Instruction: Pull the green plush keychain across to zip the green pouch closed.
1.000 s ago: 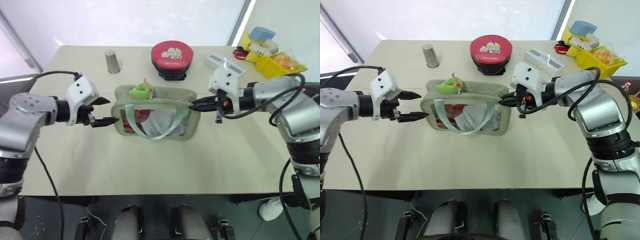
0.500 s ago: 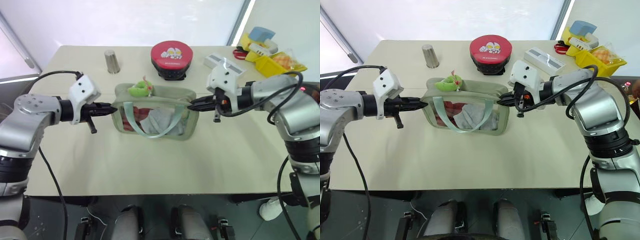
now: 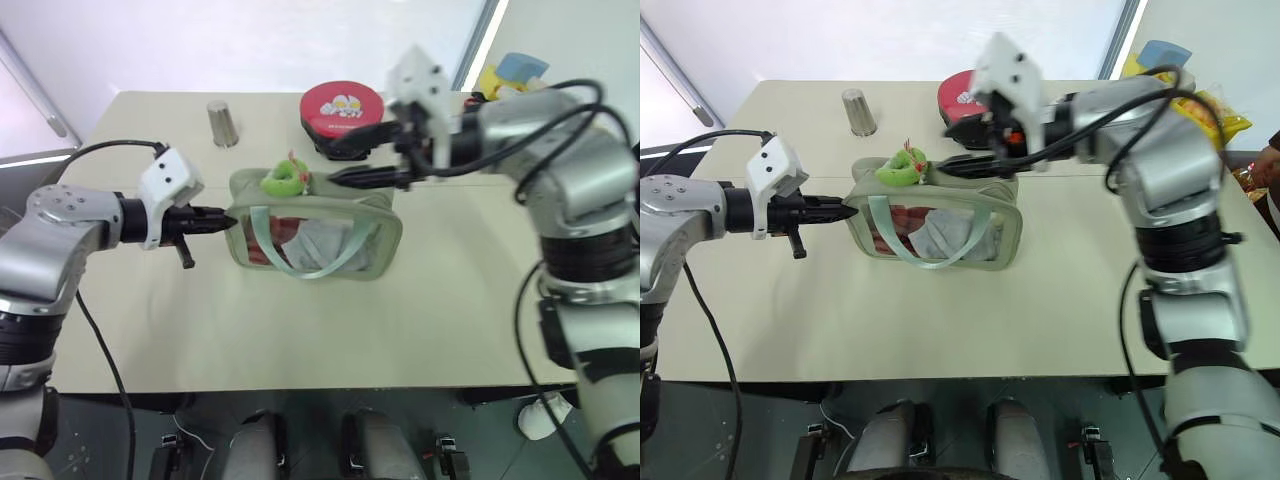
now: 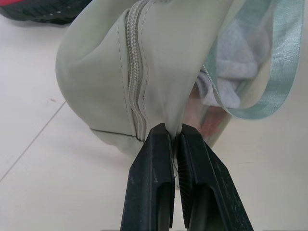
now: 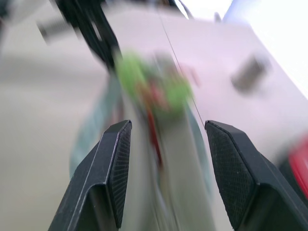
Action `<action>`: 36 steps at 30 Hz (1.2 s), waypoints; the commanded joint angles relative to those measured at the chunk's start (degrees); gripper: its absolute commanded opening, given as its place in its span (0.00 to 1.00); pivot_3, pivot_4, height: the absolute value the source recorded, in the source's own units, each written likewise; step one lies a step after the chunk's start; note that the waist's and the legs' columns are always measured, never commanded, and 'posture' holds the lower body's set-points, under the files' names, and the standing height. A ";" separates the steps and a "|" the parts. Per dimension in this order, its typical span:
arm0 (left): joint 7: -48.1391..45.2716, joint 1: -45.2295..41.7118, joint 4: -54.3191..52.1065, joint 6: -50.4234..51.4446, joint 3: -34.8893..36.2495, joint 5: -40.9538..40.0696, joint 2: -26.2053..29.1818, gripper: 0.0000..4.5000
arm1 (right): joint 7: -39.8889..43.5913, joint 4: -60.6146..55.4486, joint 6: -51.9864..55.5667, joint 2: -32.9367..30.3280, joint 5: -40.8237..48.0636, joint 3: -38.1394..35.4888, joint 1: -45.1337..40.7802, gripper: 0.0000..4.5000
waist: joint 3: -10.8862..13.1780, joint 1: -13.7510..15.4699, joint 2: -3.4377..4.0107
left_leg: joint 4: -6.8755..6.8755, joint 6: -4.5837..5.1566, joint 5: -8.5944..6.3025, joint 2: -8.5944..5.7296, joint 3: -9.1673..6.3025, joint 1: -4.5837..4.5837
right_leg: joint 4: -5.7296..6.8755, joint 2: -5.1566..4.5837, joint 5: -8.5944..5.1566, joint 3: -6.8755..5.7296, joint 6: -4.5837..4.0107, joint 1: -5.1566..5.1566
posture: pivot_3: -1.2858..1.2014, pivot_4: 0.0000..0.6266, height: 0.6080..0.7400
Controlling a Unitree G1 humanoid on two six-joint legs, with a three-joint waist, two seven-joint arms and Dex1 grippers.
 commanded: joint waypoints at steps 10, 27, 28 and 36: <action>1.45 1.01 -4.32 1.08 1.61 -0.61 0.84 0.00 | -5.01 5.66 -10.47 8.23 -8.05 7.38 -0.50 0.56 | 0.00 0.04 -0.01 | 0.04 0.01 0.00 -0.04 -0.02 -0.04 | 0.00 -0.06 0.00 -0.02 0.00 0.01 | 0.52 0.24 1.00; 3.24 2.03 -5.29 0.95 1.82 -0.98 -0.03 0.00 | -7.48 4.09 0.15 6.81 -1.53 -3.76 -0.79 0.01 | 0.00 0.13 -0.01 | 0.04 0.01 0.00 -0.03 -0.03 -0.03 | 0.00 -0.06 0.00 -0.02 0.00 0.02 | 0.52 0.24 1.00; 3.38 2.27 -5.43 1.08 1.96 -1.04 -0.02 0.00 | -8.65 4.10 0.86 5.69 -1.94 -4.76 -0.70 0.01 | 0.00 0.20 -0.01 | 0.04 0.01 0.00 -0.03 -0.03 -0.03 | 0.00 -0.06 0.00 -0.02 0.00 0.02 | 0.52 0.24 1.00; 5.27 5.51 -8.34 2.90 3.01 -2.36 0.04 0.00 | -17.16 1.16 0.40 -7.79 -10.40 -6.63 5.09 0.01 | 0.00 0.20 -0.01 | 0.02 0.01 0.00 -0.06 -0.04 -0.04 | -0.02 -0.11 0.00 -0.03 0.00 0.04 | 0.52 0.24 1.00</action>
